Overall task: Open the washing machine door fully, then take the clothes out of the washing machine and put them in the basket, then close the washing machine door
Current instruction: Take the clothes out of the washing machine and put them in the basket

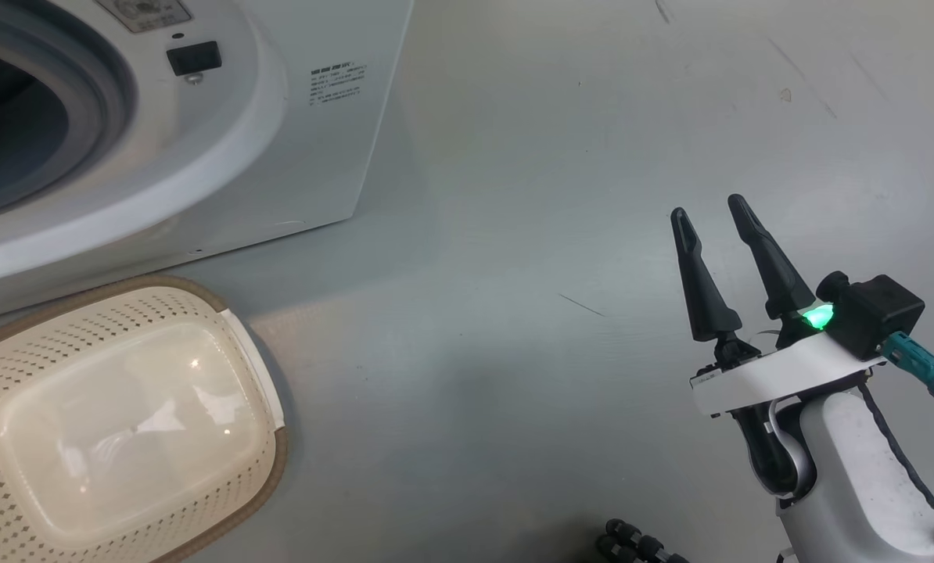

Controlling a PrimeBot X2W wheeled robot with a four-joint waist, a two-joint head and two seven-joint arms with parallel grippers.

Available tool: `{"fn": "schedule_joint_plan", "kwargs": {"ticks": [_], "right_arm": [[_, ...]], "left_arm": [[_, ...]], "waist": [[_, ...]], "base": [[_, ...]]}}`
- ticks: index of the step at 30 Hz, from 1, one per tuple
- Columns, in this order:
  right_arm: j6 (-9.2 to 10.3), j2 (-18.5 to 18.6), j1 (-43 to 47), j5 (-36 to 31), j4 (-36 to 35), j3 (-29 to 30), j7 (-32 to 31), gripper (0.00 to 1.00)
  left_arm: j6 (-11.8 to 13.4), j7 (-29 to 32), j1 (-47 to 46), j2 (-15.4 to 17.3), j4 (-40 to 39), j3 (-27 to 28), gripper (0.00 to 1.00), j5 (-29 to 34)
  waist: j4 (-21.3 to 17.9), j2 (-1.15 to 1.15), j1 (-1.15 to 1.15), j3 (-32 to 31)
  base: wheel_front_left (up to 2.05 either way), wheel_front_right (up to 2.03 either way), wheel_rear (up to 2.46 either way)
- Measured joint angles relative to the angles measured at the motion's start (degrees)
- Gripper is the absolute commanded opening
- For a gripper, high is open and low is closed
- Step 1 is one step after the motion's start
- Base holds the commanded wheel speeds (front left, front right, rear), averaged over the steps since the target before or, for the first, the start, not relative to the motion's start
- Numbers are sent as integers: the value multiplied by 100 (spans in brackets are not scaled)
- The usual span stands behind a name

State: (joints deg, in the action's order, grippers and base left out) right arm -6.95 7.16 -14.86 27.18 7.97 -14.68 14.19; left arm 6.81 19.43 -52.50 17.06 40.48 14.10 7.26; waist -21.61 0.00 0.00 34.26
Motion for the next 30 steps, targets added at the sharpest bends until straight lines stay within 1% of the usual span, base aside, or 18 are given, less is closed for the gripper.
{"fn": "schedule_joint_plan", "kwargs": {"ticks": [1,2,3,4,9,13,22,30], "right_arm": [[0,0,0,-2,2,2,0,100],[-1,0,0,-11,12,2,0,100],[-1,0,0,-16,26,2,0,100],[-1,0,0,-19,32,2,0,100],[-2,3,2,-56,46,0,1,100],[-3,9,2,-58,44,14,1,100],[-3,18,5,-160,44,92,1,100],[-3,35,15,-214,65,123,1,100]], "left_arm": [[0,-1,-7,-18,33,12,100,3],[0,-12,-7,-34,80,34,90,24],[0,-11,-7,-54,138,68,34,40],[0,-14,-7,-70,177,85,0,41],[0,-132,-7,-190,304,202,0,101],[0,-198,-44,-199,347,254,0,127],[0,-825,-44,-447,460,325,0,137],[0,-1451,21,-673,620,312,0,32]], "waist": [[3,0,0,-4],[7,0,0,-13],[9,0,0,-28],[11,0,0,-43],[39,0,0,-141],[62,0,0,-165],[181,0,0,-339],[332,0,0,-648]], "base": [[0,0,0],[0,0,0],[0,0,0],[0,0,0],[0,0,0],[0,0,0],[0,0,0],[0,0,0]]}}
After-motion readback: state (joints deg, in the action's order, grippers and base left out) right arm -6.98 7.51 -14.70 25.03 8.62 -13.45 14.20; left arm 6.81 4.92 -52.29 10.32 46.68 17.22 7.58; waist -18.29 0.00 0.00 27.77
